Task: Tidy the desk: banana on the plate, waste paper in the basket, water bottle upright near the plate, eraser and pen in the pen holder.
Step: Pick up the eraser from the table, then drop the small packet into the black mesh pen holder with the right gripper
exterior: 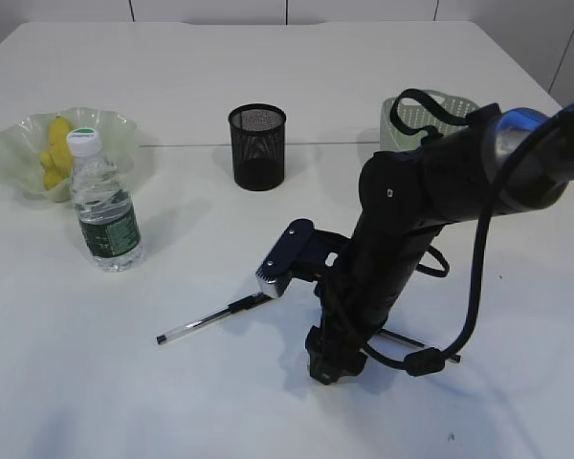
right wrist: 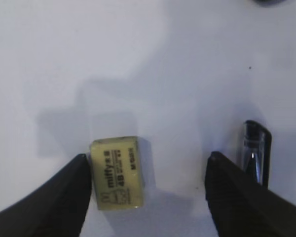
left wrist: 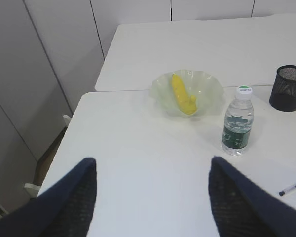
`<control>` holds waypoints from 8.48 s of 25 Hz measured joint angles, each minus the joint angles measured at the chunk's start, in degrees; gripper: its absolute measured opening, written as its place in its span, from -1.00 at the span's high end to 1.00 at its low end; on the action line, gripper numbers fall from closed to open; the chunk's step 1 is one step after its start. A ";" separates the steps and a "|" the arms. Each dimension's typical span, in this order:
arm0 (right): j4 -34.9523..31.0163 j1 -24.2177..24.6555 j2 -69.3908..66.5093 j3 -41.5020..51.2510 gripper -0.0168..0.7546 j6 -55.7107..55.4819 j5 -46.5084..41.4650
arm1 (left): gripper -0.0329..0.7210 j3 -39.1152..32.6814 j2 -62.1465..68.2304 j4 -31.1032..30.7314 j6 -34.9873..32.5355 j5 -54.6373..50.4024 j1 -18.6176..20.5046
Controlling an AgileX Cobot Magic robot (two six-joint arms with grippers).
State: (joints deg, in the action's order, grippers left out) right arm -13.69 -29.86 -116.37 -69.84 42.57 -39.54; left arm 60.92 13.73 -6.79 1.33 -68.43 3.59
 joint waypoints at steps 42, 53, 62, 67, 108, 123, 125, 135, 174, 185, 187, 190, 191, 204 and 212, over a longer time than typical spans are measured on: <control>-4.84 0.00 -0.47 -11.09 0.53 -0.71 -4.69 | -0.40 0.00 0.00 0.00 0.00 -0.22 0.00; -4.83 0.11 -0.47 -22.39 0.53 -5.23 -3.28 | -0.40 0.00 0.00 0.00 0.00 -1.61 0.00; -4.73 3.58 -0.47 -26.16 0.53 -9.41 9.75 | -0.40 0.00 0.00 0.00 0.00 -1.74 0.00; -5.62 8.02 -0.50 -26.16 0.53 -15.37 18.62 | -0.40 0.00 0.00 0.00 0.00 -1.86 0.00; -27.18 10.83 -18.04 -41.58 0.53 -16.97 32.90 | -0.37 0.00 0.00 3.45 0.00 -2.11 0.00; -45.89 10.83 -19.17 -41.58 0.53 -17.06 31.35 | -0.37 0.00 0.00 3.62 0.00 -2.11 0.00; -49.07 10.83 -19.17 -41.58 0.53 -17.06 30.74 | -0.37 0.00 0.00 3.71 0.00 -2.11 0.00; -56.44 10.83 -19.26 -41.58 0.53 -11.55 29.92 | -0.37 0.00 0.00 3.97 0.00 -2.98 0.00; -61.55 10.83 -28.31 -53.58 0.53 11.50 25.31 | -0.37 0.00 0.02 5.56 0.00 -4.06 0.00; -61.70 10.83 -28.42 -53.58 0.47 12.12 25.31 | -0.37 0.00 0.02 5.56 0.00 -4.06 0.00; -61.70 10.83 -28.42 -53.58 0.42 12.12 25.31 | -0.37 0.00 0.02 5.56 0.00 -4.06 0.00; -61.80 10.83 -28.42 -53.58 0.34 12.20 25.31 | -0.37 0.00 0.02 5.56 0.00 -4.06 0.00; -61.80 10.83 -28.42 -53.58 0.32 12.20 25.31 | -0.37 0.00 0.02 5.56 0.00 -4.06 0.00; -65.49 11.59 -28.42 -54.18 0.30 12.33 25.41 | -0.36 0.00 0.02 5.56 0.00 -4.06 0.00; -65.77 14.94 -28.42 -59.13 0.30 12.58 19.08 | -0.36 0.00 0.02 6.07 0.00 -4.09 0.00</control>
State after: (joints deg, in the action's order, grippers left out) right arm -79.46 -14.91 -144.79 -128.97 55.15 -20.46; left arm 60.92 13.75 -0.72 1.33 -72.51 3.59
